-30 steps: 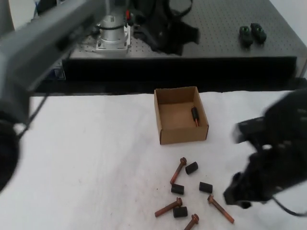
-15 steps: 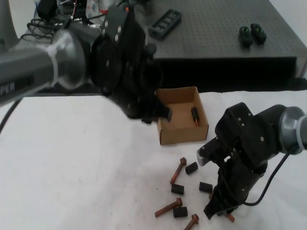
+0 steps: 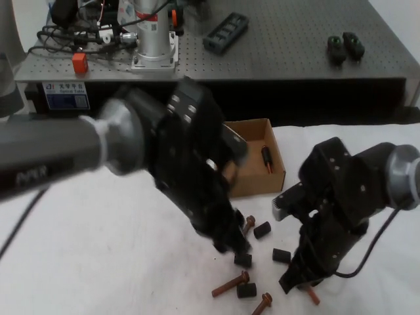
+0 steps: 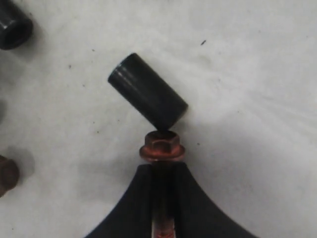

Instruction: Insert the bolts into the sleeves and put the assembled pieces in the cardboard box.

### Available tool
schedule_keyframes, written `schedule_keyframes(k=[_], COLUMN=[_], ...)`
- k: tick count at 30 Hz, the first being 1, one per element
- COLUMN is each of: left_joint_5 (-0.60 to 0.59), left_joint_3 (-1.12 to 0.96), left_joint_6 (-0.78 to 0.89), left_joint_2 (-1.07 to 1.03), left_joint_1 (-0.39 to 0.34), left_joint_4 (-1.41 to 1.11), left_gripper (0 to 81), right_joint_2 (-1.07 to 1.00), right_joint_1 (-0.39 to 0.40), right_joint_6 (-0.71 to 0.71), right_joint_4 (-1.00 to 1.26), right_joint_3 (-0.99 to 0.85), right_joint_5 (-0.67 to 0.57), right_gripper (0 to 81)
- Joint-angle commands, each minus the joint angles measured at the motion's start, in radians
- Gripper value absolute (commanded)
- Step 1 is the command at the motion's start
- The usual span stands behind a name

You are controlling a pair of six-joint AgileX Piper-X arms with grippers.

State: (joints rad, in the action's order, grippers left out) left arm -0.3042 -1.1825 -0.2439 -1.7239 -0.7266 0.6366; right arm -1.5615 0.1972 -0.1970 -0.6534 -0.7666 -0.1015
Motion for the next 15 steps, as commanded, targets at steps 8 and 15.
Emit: schedule_keyframes(k=[8,15], left_joint_5=[0.11,0.13], left_joint_3=[-0.003,-0.04], left_joint_6=[-0.238,-0.306], left_joint_2=[-0.102,-0.139], left_joint_1=[-0.045,-0.068], left_joint_4=[0.042,0.042], left_gripper=[36.5,36.3], right_joint_2=[0.358,0.658], right_joint_1=[-0.026,-0.026], right_joint_6=[0.109,0.212], right_joint_4=[-0.015,-0.021], right_joint_3=[0.197,0.343], right_joint_5=[-0.075,-0.096], right_gripper=[2.1,2.1])
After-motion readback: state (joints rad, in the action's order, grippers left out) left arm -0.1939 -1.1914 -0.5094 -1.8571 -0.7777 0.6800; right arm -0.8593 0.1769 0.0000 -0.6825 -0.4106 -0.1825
